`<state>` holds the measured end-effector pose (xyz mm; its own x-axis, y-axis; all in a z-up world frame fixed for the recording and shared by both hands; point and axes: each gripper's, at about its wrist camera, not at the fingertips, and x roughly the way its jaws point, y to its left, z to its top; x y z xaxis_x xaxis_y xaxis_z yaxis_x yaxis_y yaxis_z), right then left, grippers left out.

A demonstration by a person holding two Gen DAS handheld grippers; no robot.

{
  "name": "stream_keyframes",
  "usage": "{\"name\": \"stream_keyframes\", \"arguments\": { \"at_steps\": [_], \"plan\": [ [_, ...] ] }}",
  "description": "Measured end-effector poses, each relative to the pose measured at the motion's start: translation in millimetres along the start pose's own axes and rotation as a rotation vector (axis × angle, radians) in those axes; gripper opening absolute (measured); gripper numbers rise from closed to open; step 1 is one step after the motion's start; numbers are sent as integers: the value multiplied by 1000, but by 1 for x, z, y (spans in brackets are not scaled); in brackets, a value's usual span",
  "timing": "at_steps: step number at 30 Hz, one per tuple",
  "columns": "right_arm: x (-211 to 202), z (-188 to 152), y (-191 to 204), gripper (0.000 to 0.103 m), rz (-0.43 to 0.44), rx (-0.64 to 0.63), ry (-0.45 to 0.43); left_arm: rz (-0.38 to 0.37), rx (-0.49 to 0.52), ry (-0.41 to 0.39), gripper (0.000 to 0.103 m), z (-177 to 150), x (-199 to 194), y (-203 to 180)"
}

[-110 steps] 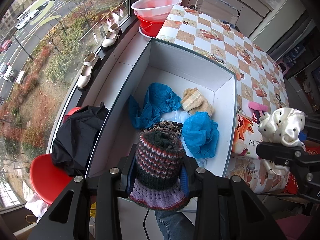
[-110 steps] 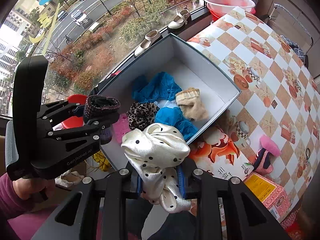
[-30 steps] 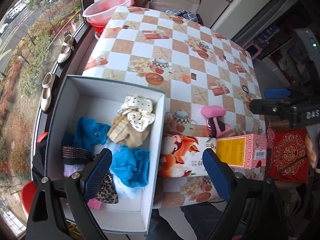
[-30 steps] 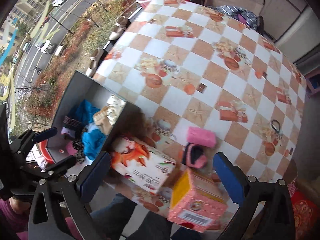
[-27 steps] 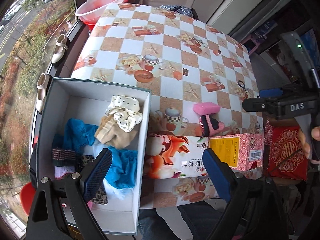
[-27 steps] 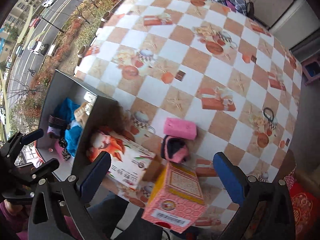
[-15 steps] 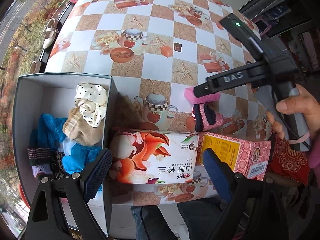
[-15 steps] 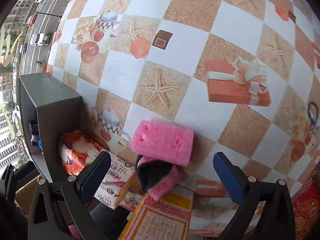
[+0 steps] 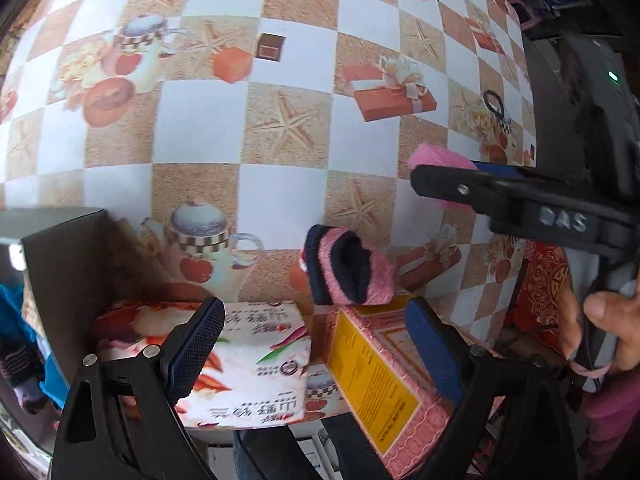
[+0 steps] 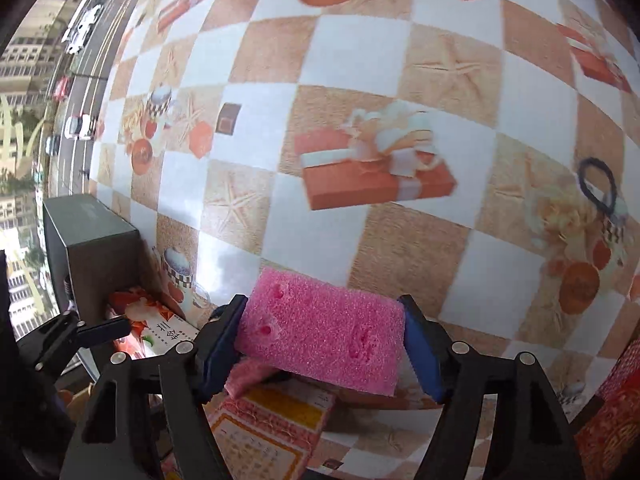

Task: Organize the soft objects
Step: 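Grasp the pink-and-black sock with the left tool while the right tool grasps the pink sponge, then carry the sock over the white box while the right tool carries the pink sponge there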

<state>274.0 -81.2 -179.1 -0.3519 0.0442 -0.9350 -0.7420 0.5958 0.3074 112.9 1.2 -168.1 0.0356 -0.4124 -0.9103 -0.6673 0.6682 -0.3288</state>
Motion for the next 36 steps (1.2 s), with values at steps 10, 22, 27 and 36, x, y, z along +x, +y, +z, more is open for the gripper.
{"name": "stream_keyframes", "arguments": {
  "at_steps": [10,22,27,36],
  "plan": [
    [-38,-62,-53,75,124,170,-134,72,91,217,93,36,64,-25],
    [-62,-123,-61,75,59,266,-301,45,145,45,42,36,40,-37],
    [-73,-151,-70,75,17,320,-343,44,249,-131,42,27,-6,-77],
    [-88,-213,-77,75,-56,415,-388,4,527,-266,42,-39,-48,-160]
  ]
}}
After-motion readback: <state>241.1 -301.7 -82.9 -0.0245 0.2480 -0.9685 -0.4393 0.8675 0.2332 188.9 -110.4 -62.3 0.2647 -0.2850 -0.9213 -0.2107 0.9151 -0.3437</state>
